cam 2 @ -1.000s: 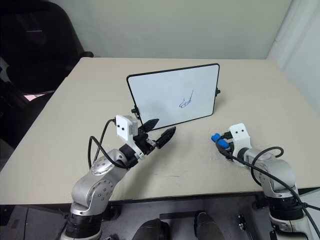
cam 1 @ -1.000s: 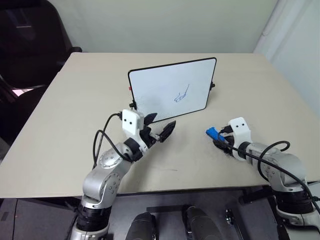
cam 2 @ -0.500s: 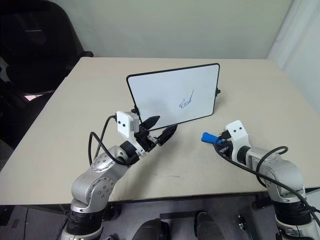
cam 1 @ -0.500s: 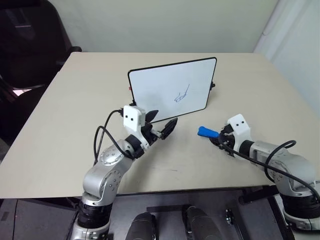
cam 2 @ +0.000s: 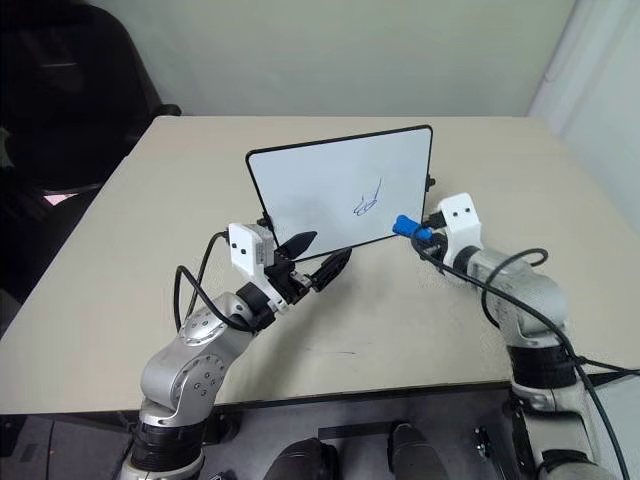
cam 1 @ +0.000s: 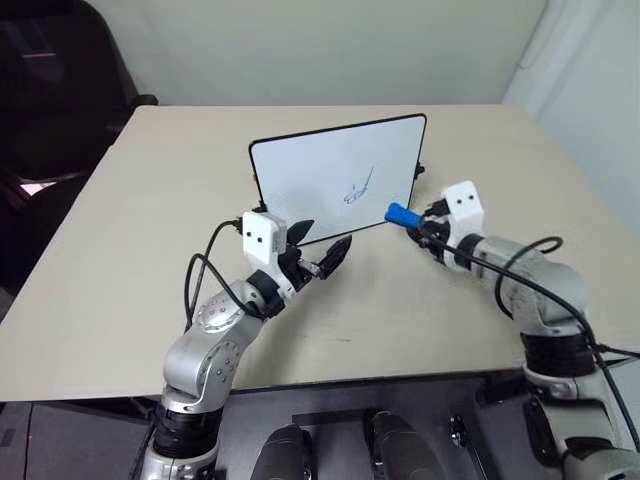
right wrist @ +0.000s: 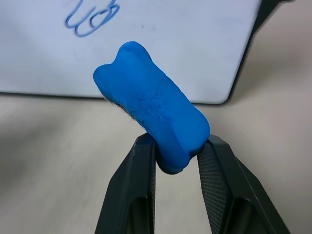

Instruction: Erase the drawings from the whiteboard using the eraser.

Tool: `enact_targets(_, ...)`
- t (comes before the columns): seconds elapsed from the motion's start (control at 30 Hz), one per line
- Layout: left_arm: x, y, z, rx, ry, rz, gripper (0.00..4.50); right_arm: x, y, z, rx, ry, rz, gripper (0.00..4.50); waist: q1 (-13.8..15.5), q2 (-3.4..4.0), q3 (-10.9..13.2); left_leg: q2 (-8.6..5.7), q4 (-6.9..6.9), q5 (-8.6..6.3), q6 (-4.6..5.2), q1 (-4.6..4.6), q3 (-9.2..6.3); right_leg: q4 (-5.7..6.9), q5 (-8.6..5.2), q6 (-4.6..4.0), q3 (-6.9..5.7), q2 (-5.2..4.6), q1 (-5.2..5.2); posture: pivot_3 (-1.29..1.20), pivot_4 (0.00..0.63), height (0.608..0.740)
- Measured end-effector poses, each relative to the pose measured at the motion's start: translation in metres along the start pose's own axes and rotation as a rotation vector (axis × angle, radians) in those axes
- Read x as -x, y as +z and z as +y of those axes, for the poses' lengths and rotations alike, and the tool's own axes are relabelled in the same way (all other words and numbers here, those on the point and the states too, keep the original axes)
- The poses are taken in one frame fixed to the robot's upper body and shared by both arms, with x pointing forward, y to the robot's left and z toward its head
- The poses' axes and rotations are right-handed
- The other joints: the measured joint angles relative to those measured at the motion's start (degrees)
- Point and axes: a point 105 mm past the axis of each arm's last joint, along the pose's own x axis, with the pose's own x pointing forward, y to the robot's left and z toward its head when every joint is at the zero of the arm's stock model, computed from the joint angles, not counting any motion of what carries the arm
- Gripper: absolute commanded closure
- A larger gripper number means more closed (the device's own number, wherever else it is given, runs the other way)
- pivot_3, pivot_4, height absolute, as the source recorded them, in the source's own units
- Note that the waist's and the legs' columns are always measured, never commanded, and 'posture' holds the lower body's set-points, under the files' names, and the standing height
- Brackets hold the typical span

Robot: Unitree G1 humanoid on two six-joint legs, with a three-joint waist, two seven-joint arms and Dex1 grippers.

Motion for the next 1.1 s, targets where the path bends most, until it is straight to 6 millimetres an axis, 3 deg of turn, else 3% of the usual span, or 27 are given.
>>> enact_targets(0.13,0.002,-0.003,0.001,0.004,0.007,0.007,0.00,-0.004,-0.013,0.004,0.034,0.007,0.057,3.27,0.47,0.00,0.00,-0.05,0.04,-0.05,0.02,-0.04,0.04,-0.05,-0.17,0.08,0.00,-0.04,0.05,0.00,0.150,0.740)
enact_targets(0.37,0.007,-0.006,0.004,0.006,0.024,0.008,0.00,0.021,-0.041,-0.002,0.040,0.024,0.185,3.27,0.50,0.00,0.00,-0.07,0.08,-0.10,-0.14,-0.08,0.16,-0.06,-0.43,0.14,0.04,-0.08,0.28,0.00,0.150,0.740)
enact_targets(0.5,0.008,-0.008,0.005,0.006,0.025,0.006,0.00,0.035,-0.057,-0.007,-0.001,0.010,0.282,1.97,0.42,0.00,0.00,-0.06,0.04,-0.13,-0.09,-0.07,0.16,-0.04,-0.45,0.14,0.04,-0.06,0.26,0.00,0.150,0.740)
enact_targets(0.6,0.008,-0.007,0.005,0.003,0.022,0.000,0.00,0.043,-0.056,-0.001,0.007,0.047,0.281,0.90,0.36,0.00,0.00,-0.06,0.05,-0.15,-0.05,-0.06,0.15,-0.01,-0.42,0.12,0.05,-0.05,0.26,0.00,0.150,0.740)
enact_targets(0.9,0.007,-0.006,0.002,0.000,0.003,-0.003,0.00,0.044,-0.030,-0.008,0.113,0.111,0.115,0.90,0.34,0.00,0.00,-0.07,0.06,-0.17,-0.01,-0.01,0.06,-0.02,-0.32,0.19,0.05,-0.06,0.27,0.00,0.150,0.740)
enact_targets(1.1,0.005,-0.005,0.001,-0.003,-0.001,0.000,0.00,0.038,-0.040,-0.008,0.223,0.245,0.096,0.90,0.38,0.00,0.00,-0.07,0.06,-0.14,-0.05,0.00,0.03,-0.02,-0.21,0.03,0.06,-0.05,0.36,0.00,0.150,0.740)
